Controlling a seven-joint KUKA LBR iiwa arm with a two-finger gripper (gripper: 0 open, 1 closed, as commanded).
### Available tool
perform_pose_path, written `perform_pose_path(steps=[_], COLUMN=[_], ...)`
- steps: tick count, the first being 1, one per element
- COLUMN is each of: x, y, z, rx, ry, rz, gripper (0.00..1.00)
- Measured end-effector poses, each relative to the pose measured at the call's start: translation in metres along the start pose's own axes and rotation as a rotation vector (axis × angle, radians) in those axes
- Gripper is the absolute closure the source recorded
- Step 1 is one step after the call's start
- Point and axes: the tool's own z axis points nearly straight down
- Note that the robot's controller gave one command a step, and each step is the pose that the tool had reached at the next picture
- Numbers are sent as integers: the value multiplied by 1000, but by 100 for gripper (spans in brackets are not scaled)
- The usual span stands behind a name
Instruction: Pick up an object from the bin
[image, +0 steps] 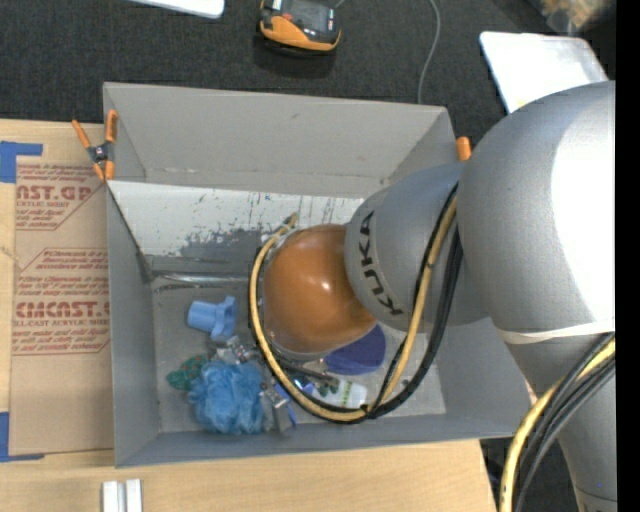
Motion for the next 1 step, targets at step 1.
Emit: perform_pose_path(steps=[1], x=[0], y=[-18], z=[2], rx=[-1], ry=[3], rz=[139], gripper=[100])
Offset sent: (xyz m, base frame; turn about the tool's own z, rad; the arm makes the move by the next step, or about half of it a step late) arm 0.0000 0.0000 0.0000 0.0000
